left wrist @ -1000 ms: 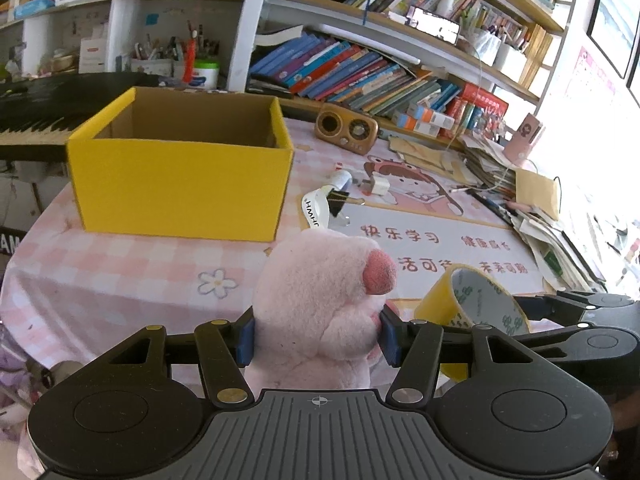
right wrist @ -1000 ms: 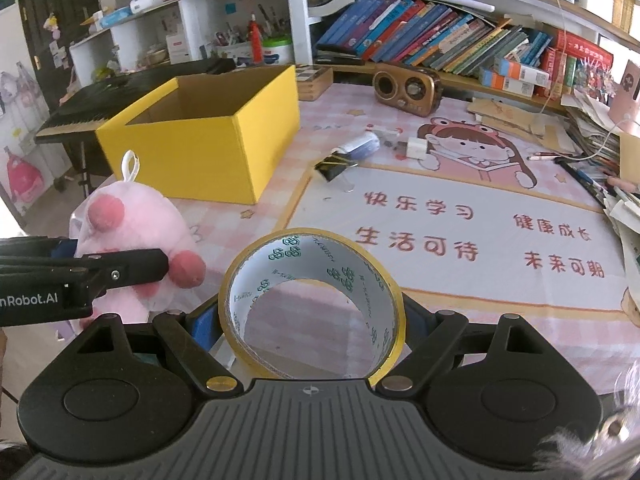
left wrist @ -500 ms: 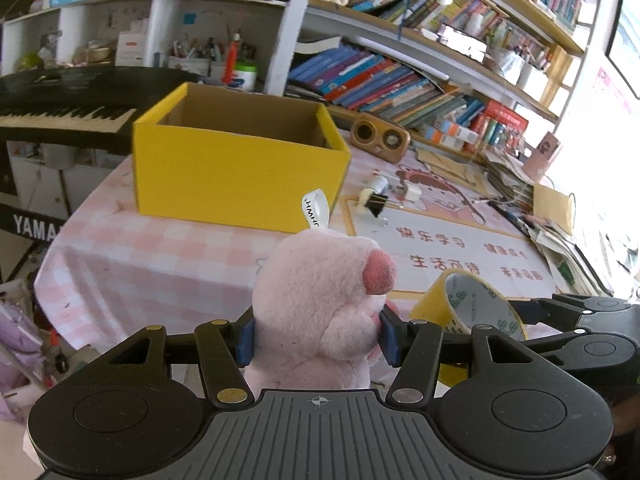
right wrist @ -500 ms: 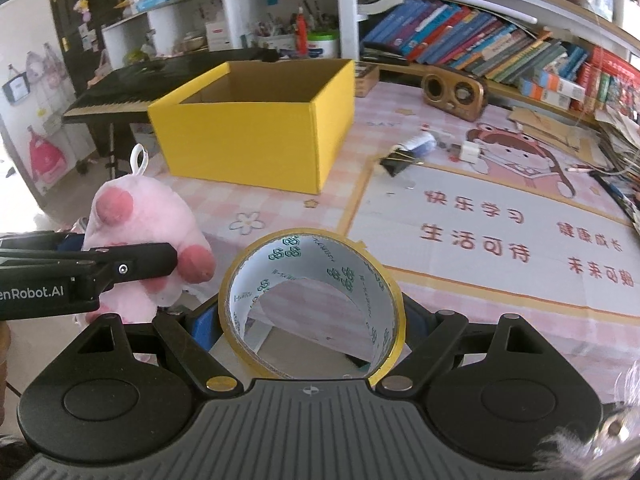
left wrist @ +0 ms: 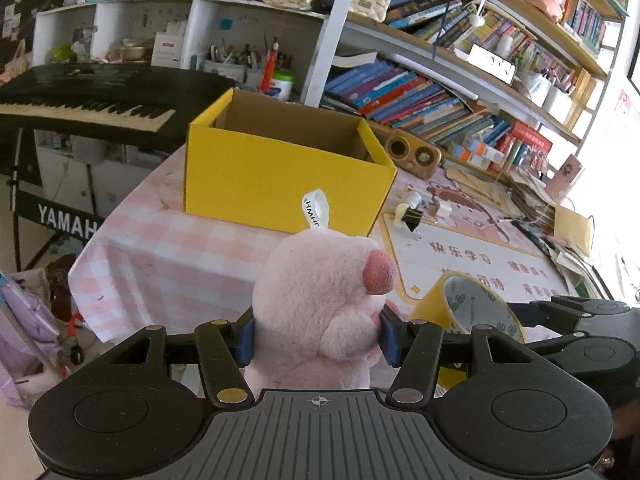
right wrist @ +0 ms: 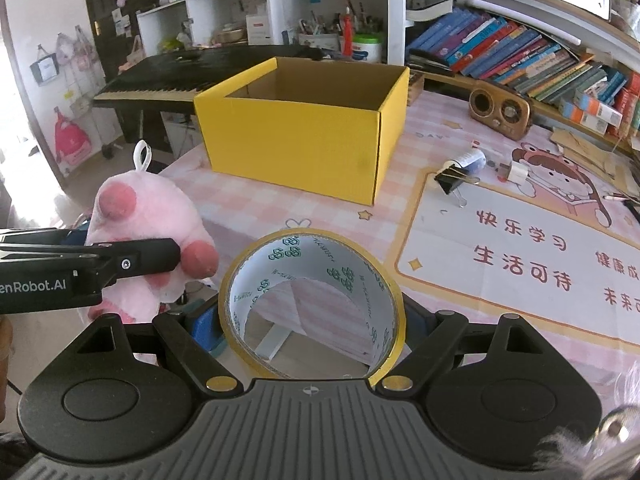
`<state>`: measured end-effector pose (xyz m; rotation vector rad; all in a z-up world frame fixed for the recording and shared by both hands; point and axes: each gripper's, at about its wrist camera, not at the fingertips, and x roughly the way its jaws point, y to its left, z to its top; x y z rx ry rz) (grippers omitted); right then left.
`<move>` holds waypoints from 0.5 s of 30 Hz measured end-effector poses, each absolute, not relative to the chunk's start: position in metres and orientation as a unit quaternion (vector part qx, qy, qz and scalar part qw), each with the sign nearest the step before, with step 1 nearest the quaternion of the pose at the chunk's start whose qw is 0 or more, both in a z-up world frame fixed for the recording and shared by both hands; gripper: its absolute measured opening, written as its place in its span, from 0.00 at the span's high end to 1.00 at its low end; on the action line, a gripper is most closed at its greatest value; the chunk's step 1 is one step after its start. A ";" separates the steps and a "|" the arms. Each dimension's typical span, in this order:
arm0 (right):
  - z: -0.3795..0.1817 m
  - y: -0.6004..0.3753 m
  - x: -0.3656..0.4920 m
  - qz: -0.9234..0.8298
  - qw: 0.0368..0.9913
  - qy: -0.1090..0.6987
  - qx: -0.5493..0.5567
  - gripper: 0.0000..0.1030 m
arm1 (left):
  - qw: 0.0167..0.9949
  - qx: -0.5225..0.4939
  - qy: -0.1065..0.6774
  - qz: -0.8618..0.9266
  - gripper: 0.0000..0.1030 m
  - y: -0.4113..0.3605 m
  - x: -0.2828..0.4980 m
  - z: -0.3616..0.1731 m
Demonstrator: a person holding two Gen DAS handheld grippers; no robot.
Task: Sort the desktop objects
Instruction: 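Lift the pink pig and yellow tape, carry both toward the yellow box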
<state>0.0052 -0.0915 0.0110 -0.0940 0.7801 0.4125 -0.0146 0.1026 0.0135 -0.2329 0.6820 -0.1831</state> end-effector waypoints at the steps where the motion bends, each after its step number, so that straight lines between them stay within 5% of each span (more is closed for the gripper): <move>1: 0.011 -0.091 0.006 0.199 0.903 0.377 -0.045 0.18 | 0.932 -0.114 0.332 -0.089 0.45 0.104 -0.015 0.014; 15: 0.015 -0.085 0.011 0.196 0.905 0.375 -0.043 0.18 | 0.933 -0.120 0.327 -0.086 0.45 0.110 -0.013 0.016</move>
